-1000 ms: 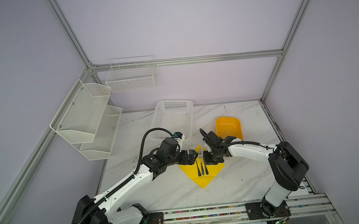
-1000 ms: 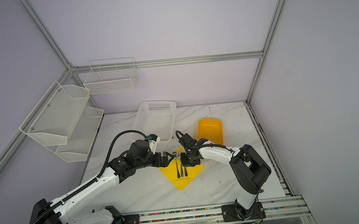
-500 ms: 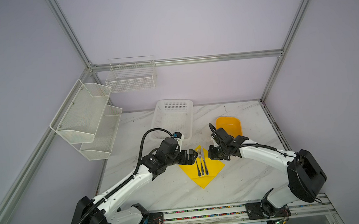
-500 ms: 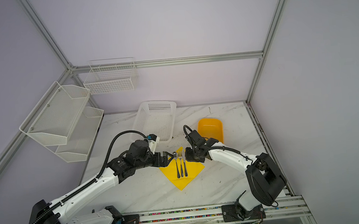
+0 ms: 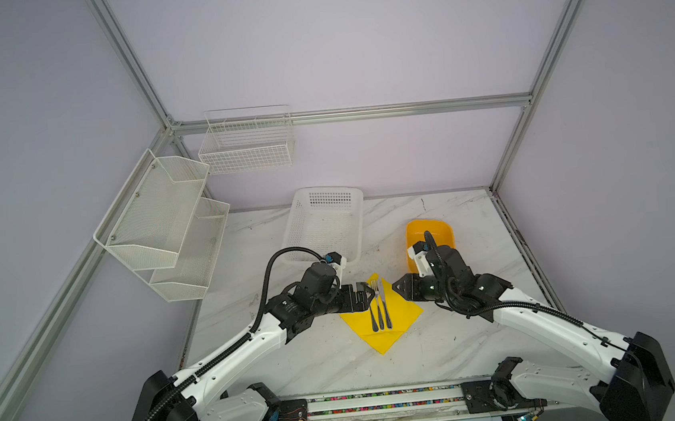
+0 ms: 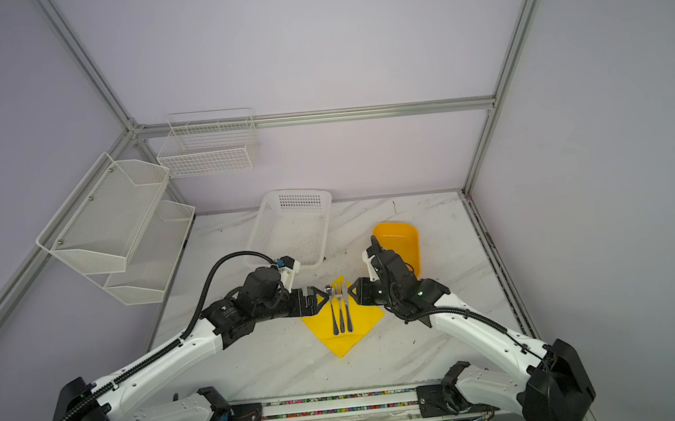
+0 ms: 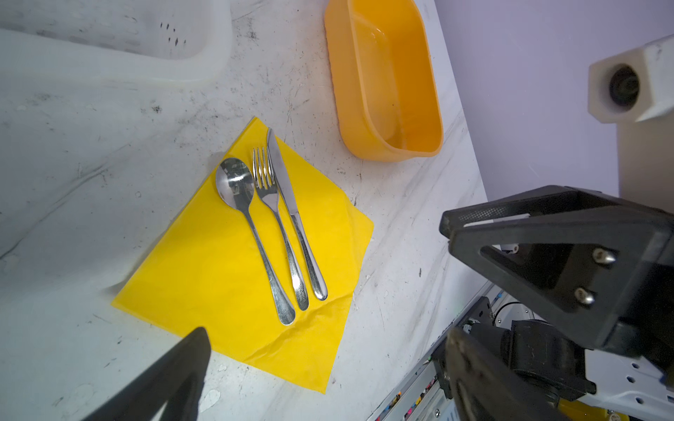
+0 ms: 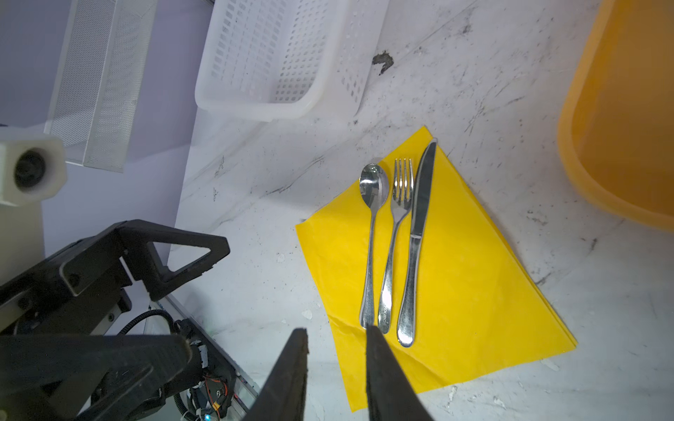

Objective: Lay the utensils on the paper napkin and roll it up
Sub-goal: 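Open the right gripper and lift it off the knife while the left gripper draws back, then move both grippers down to the napkin corner nearest the robot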

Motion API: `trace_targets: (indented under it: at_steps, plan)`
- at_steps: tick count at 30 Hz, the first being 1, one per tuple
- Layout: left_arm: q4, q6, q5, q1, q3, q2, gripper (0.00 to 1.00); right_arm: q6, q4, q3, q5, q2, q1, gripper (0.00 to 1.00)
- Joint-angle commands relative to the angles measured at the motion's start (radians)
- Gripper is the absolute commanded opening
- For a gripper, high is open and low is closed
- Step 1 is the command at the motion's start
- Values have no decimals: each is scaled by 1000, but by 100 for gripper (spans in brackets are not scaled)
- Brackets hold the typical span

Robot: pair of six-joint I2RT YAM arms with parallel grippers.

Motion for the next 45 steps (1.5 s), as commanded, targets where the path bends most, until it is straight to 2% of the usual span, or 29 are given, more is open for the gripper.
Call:
trace_targets:
  at_steps: [1,6,11,19,21,24,28,35,41,45]
  plan:
    - [42,-97,-30,-9,-60,-31,100,-25,6,-20,45,3,5,31]
    - [83,-159,-46,-13,-88,-45,100,-40,0,0,43,38,5,31]
    - [111,-198,-70,-17,-100,-52,100,-101,-28,27,-23,66,5,33]
    - [107,-217,-129,-20,-96,-127,100,-106,26,57,108,4,3,33]
    - [106,-215,-132,-19,-103,-139,100,-112,59,44,47,-5,3,33]
    - [96,-212,-130,-20,-108,-135,100,-119,50,43,-111,23,3,37]
    - [103,-245,-109,-23,-133,-126,100,-141,-15,18,-190,40,3,37]
    - [111,-313,-116,-51,-169,-125,100,93,199,-209,-342,-23,9,38]
    - [94,-329,-104,-110,-182,-98,100,201,234,-307,-276,-110,78,38]
    - [95,-352,-93,-141,-212,-87,100,347,309,-414,-240,-179,182,39]
